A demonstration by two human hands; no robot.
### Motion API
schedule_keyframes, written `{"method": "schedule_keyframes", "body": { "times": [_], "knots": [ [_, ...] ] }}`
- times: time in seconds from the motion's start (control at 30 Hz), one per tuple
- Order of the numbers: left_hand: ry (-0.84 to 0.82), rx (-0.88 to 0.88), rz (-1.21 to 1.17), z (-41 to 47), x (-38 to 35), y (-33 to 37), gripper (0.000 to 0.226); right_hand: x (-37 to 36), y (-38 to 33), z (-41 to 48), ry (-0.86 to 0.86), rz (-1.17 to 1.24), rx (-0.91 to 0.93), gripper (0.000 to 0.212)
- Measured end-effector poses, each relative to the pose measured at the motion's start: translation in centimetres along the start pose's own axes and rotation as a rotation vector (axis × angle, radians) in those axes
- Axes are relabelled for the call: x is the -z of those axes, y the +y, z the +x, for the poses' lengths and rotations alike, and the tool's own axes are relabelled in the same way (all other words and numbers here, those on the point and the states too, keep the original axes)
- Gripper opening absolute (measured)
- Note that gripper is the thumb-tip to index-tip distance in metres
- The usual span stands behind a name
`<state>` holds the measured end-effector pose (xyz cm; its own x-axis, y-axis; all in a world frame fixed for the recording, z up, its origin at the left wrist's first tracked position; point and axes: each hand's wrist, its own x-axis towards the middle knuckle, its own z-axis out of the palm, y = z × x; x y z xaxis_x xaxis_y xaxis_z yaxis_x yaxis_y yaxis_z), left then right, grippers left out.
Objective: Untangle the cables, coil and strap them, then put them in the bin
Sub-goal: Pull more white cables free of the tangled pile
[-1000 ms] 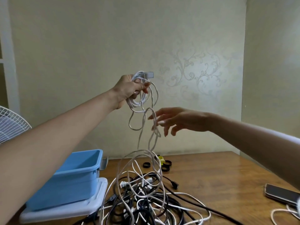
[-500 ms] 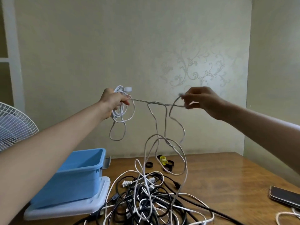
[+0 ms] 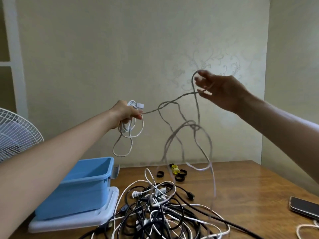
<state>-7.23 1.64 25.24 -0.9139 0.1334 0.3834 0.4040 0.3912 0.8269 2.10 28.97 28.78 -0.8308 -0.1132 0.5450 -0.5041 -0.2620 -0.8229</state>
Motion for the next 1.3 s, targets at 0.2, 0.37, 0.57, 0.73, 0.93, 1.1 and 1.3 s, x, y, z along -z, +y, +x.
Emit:
{"method": "schedule_keyframes", "body": {
  "times": [0.2,0.37,0.57,0.73,0.93,1.1,1.3],
  "knots": [
    [-0.294,-0.133,-0.071,-1.3,-3.4,1.1,0.033,-1.9,0.6,1.2,-0.146,0.021,-0.023,0.027],
    [-0.227,-0.241,-0.079,-2.3,-7.4,2.6,0.012,-3.1,1.6,1.2,-0.295,-0.22,-0.047,0.033],
    [-0.091,-0.176,0.121,-1.0,-5.0,-0.9,0.033,1.5,-1.5,0.8,-0.182,0.001,-0.074,0.018],
    [0.099,-0.077,0.257,-0.1,-1.2,-5.1,0.019,4.7,-2.7,-1.3,-0.233,-0.369,-0.413,0.047],
    [0.117,-0.032,0.402,-0.6,-0.8,-7.6,0.023,4.5,-0.8,-1.3,0.094,0.005,-0.11,0.018],
    [0.038,0.037,0.474,-1.1,-1.2,-9.9,0.017,3.6,0.6,-0.1,0.218,0.084,0.036,0.027],
    [0.009,0.199,0.336,-0.7,0.2,-12.0,0.023,5.0,0.3,-0.4,0.4,0.178,0.092,0.026]
  ]
}}
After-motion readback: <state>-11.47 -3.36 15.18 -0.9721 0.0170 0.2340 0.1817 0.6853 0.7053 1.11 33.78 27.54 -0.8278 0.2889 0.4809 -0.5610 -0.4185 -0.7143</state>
